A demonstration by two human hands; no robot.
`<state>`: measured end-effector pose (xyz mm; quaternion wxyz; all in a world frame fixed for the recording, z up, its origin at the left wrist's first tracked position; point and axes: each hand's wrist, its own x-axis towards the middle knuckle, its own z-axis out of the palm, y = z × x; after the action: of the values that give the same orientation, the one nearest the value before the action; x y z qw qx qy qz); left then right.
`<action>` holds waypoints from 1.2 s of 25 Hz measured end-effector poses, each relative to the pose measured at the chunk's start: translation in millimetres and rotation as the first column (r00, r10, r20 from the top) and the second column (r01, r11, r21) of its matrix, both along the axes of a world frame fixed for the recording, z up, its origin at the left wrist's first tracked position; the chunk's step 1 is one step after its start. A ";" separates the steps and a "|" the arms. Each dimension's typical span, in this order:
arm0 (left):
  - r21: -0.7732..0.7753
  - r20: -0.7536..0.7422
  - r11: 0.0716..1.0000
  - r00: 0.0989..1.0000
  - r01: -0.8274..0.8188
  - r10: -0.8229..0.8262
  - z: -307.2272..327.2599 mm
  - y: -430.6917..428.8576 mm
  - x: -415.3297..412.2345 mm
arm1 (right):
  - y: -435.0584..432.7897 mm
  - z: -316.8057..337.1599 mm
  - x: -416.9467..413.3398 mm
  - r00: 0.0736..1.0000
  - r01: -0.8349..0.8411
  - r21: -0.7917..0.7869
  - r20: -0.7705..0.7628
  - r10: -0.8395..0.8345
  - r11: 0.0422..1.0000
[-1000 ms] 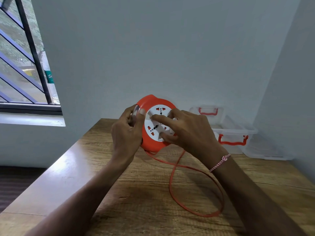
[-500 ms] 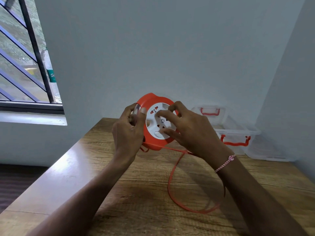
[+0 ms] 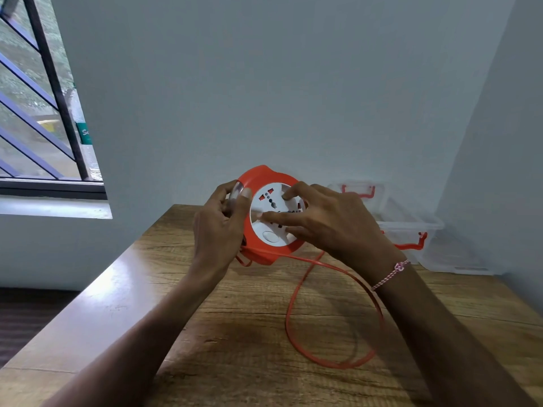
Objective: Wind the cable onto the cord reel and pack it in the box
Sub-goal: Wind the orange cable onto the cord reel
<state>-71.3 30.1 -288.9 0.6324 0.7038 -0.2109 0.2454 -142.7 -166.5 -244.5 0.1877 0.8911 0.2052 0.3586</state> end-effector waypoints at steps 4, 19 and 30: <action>0.031 0.032 0.999 0.999 0.011 -0.012 0.7 -3.5 -4.1 | -1.3 2.7 -4.6 0.998 -0.056 0.093 0.042 0.052 0.994; 0.024 -0.072 0.985 0.982 -0.170 0.172 -6.1 2.5 13.0 | -9.9 5.0 -6.4 0.840 -0.005 0.781 -0.335 0.426 0.625; -0.067 -0.139 0.988 0.982 -0.141 0.131 1.3 7.3 16.0 | 25.3 -15.0 -7.5 0.385 0.356 0.658 -0.750 0.538 0.663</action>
<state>-55.3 37.4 -287.7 0.6535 0.7066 -0.1097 0.2482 -150.2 -141.2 -259.4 -0.3604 0.9085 0.1628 -0.1353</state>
